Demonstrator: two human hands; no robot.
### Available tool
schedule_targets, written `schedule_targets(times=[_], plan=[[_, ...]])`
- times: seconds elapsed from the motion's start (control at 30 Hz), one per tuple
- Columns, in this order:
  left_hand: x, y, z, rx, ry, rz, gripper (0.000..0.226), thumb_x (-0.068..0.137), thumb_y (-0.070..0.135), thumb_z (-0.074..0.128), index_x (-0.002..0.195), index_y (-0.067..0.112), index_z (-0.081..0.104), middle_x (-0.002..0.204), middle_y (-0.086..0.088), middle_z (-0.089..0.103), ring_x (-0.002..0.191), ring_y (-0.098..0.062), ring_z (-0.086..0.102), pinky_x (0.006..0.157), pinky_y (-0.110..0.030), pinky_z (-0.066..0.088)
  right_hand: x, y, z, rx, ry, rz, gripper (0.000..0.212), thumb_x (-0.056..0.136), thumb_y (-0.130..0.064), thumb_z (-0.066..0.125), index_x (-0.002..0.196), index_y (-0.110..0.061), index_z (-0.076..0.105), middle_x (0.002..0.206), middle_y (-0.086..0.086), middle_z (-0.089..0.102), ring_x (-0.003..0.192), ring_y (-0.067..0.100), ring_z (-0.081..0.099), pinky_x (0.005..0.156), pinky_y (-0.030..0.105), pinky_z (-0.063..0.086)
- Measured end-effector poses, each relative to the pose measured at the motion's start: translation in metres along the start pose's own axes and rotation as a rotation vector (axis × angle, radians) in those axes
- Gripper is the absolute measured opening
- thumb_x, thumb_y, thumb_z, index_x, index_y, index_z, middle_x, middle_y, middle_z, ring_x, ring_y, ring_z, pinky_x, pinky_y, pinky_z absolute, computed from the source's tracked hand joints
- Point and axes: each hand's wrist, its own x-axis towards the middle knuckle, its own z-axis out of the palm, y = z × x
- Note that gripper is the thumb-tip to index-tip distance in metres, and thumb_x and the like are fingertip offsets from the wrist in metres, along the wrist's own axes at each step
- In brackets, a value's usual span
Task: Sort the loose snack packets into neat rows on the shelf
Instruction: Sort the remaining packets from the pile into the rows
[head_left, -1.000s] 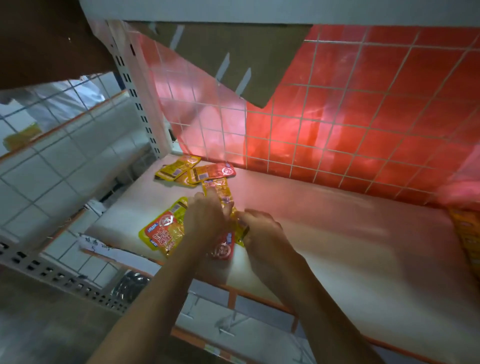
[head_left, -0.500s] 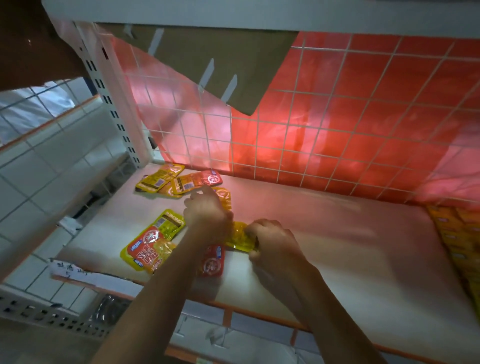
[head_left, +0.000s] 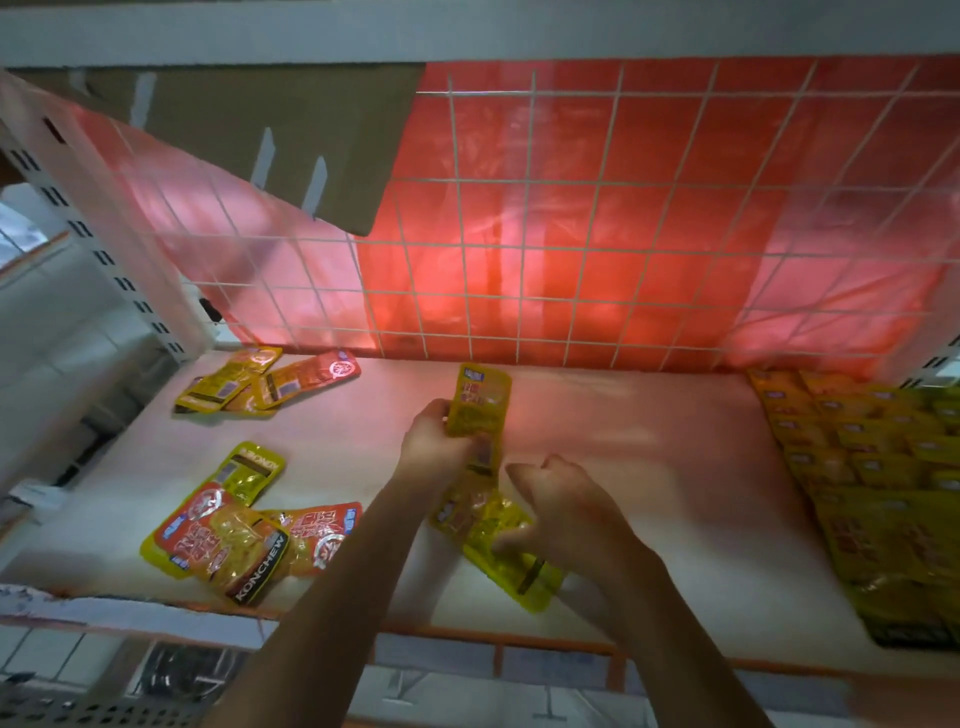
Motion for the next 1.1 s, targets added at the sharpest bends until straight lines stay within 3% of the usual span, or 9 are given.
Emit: schedule_targets(times=[0.1,0.27,0.4,0.47,0.63,0.73,0.8,0.97,1.1], plan=[[-0.007,0.007,0.016,-0.168,-0.073,-0.007,0.034,0.055,0.016,0.064,0.089,0.016,0.06,0.086,-0.014,0.069,0.08,-0.033,0.067,0.077,-0.047,0.056,-0.002,0.006,-0.001,-0.017,-0.006,-0.032,0.056,0.071,-0.046,0.075,0.116,-0.019,0.055,0.111,0.006,0.05,0.111,0.025,0.043,0.084,0.029,0.037],[-0.017,0.02,0.031,-0.437,-0.202,0.002,0.025,0.071,-0.008,0.06,0.071,0.015,0.07,0.077,-0.017,0.064,0.069,-0.03,0.063,0.062,-0.034,0.052,-0.011,0.027,-0.018,0.182,0.008,0.008,0.042,0.071,-0.025,0.076,0.106,-0.021,0.055,0.104,-0.001,0.047,0.106,0.018,0.047,0.082,0.027,0.036],[-0.017,0.028,0.039,-0.52,-0.221,0.034,0.041,0.079,-0.005,0.059,0.114,0.016,0.055,0.099,-0.017,0.067,0.088,-0.032,0.066,0.081,-0.044,0.052,-0.017,0.053,-0.039,0.432,0.123,0.119,0.023,0.07,-0.021,0.073,0.073,-0.021,0.05,0.072,-0.006,0.056,0.067,0.012,0.054,0.059,0.026,0.042],[-0.018,0.034,0.043,-0.593,-0.293,0.012,0.033,0.092,-0.003,0.048,0.116,0.018,0.053,0.103,-0.017,0.067,0.093,-0.031,0.065,0.083,-0.042,0.049,-0.02,0.068,-0.05,0.519,0.196,0.176,0.028,0.074,-0.023,0.067,0.063,-0.018,0.043,0.058,-0.005,0.048,0.053,0.012,0.046,0.049,0.025,0.035],[-0.02,0.047,0.076,-0.654,-0.352,-0.096,0.03,0.086,0.027,0.059,0.116,0.024,0.055,0.089,-0.007,0.052,0.09,-0.026,0.062,0.095,-0.048,0.045,-0.028,0.089,-0.066,1.21,0.251,0.327,0.023,0.089,-0.018,0.058,0.075,-0.019,0.04,0.082,0.016,0.066,0.058,0.017,0.06,0.048,0.023,0.042],[-0.022,0.064,0.106,-0.534,-0.32,-0.056,0.021,0.091,0.042,0.054,0.107,0.031,0.062,0.078,-0.001,0.051,0.068,-0.015,0.053,0.067,-0.031,0.045,-0.029,0.11,-0.069,1.173,0.291,0.35,0.021,0.091,-0.02,0.061,0.081,-0.019,0.042,0.082,0.006,0.06,0.067,0.019,0.06,0.05,0.025,0.045],[-0.02,0.07,0.129,-0.376,-0.274,-0.008,0.02,0.09,0.039,0.054,0.108,0.036,0.061,0.084,0.003,0.062,0.072,-0.014,0.057,0.058,-0.024,0.044,-0.034,0.123,-0.073,1.086,0.394,0.34,0.025,0.086,-0.019,0.068,0.078,-0.018,0.045,0.077,0.006,0.055,0.07,0.021,0.056,0.056,0.03,0.044],[-0.011,0.07,0.181,0.005,-0.222,0.188,0.03,0.087,0.023,0.056,0.115,0.022,0.065,0.104,-0.003,0.069,0.093,-0.023,0.066,0.086,-0.041,0.055,-0.054,0.156,-0.097,0.919,0.606,0.403,0.029,0.079,-0.032,0.075,0.07,-0.017,0.051,0.064,0.002,0.056,0.049,0.008,0.048,0.047,0.019,0.038],[-0.008,0.078,0.215,0.245,-0.195,0.32,0.029,0.088,0.015,0.06,0.117,0.018,0.067,0.111,-0.003,0.069,0.097,-0.019,0.064,0.084,-0.026,0.046,-0.059,0.187,-0.112,0.903,0.667,0.445,0.017,0.083,-0.028,0.071,0.074,-0.019,0.06,0.069,-0.001,0.062,0.059,0.011,0.059,0.058,0.027,0.05]])
